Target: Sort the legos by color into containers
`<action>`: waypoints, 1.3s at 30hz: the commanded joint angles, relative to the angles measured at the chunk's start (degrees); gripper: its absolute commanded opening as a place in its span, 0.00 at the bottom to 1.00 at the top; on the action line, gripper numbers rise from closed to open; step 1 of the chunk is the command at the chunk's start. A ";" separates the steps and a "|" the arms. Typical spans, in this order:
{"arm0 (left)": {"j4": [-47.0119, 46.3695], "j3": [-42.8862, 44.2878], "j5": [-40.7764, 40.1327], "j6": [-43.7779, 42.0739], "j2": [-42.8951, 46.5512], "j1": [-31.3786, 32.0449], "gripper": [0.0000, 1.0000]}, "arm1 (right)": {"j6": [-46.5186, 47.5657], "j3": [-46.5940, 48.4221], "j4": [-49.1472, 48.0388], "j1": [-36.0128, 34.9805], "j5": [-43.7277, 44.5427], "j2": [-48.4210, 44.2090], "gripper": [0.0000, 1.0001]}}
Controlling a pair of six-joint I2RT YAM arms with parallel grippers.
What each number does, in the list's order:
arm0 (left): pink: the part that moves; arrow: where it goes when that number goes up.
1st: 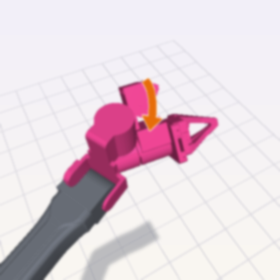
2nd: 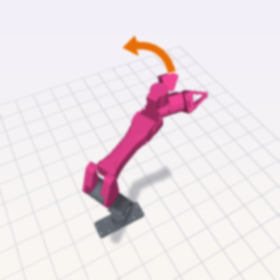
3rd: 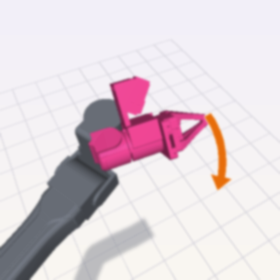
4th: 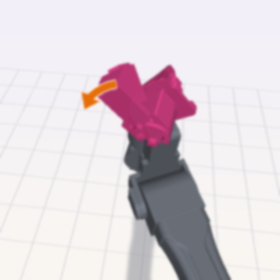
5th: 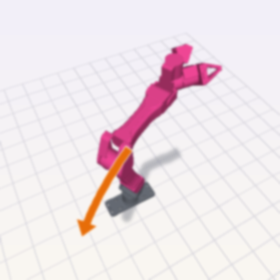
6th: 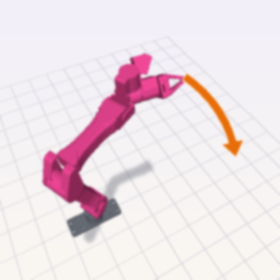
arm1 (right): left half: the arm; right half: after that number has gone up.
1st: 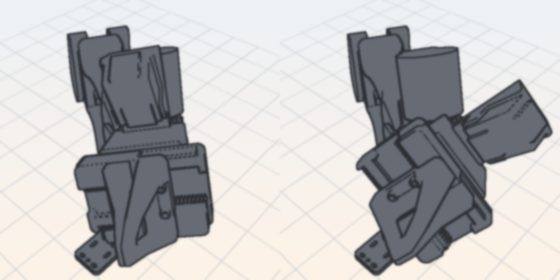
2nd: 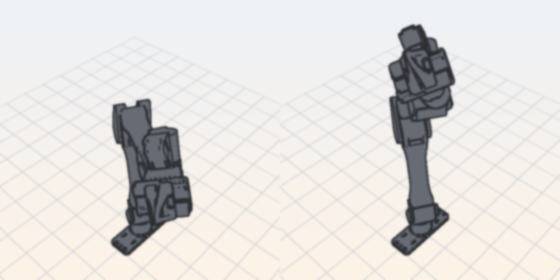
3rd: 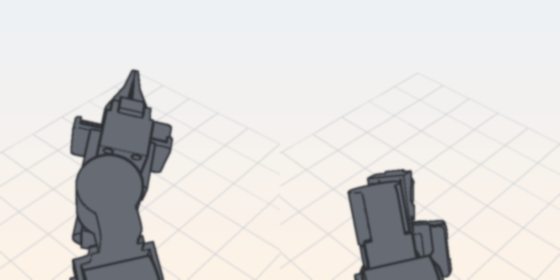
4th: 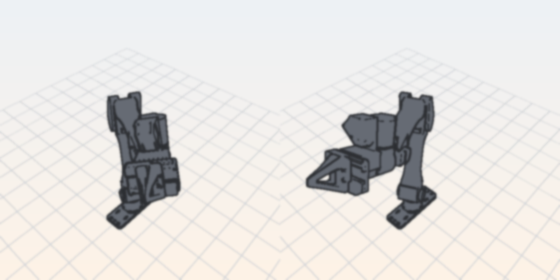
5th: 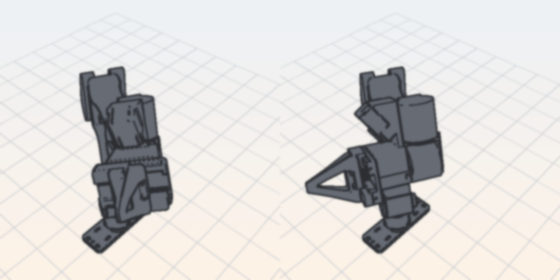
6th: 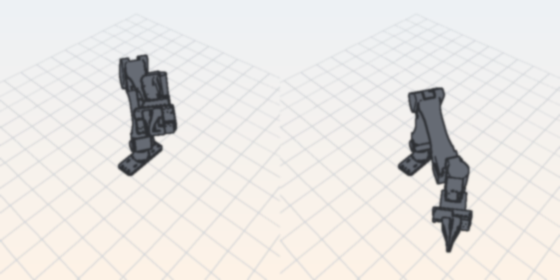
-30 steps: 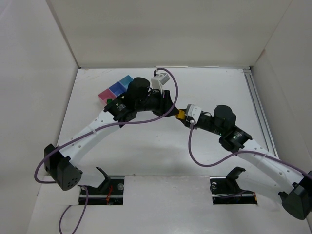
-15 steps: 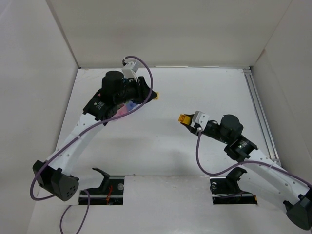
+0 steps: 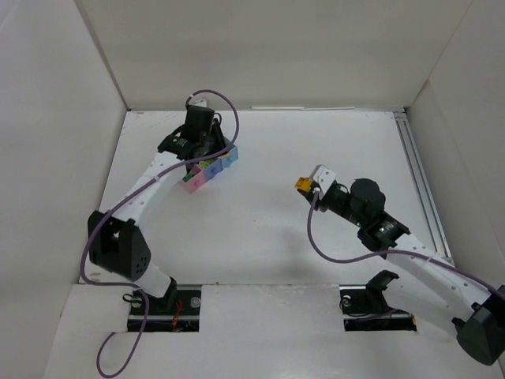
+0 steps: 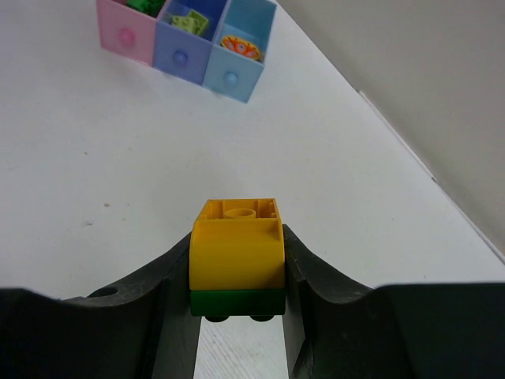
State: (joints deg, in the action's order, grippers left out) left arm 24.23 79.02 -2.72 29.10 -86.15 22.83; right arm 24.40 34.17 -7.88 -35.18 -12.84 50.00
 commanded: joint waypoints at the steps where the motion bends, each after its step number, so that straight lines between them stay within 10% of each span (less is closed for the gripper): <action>1: 3.45 7.62 -12.28 3.23 -6.19 -0.41 0.08 | -2.17 3.53 -1.79 1.25 2.73 1.85 0.00; 11: 7.59 27.84 -17.24 -0.01 -26.25 -3.84 0.06 | -2.69 8.63 -1.79 5.99 2.21 8.44 0.00; 39: 6.01 36.02 -10.55 -5.19 -36.11 -6.83 0.21 | -2.69 8.63 -1.26 13.73 -0.08 10.82 0.00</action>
State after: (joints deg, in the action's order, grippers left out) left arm 30.04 111.66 -13.28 25.21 -123.09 16.05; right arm 22.46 40.47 -7.51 -21.87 -11.75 60.05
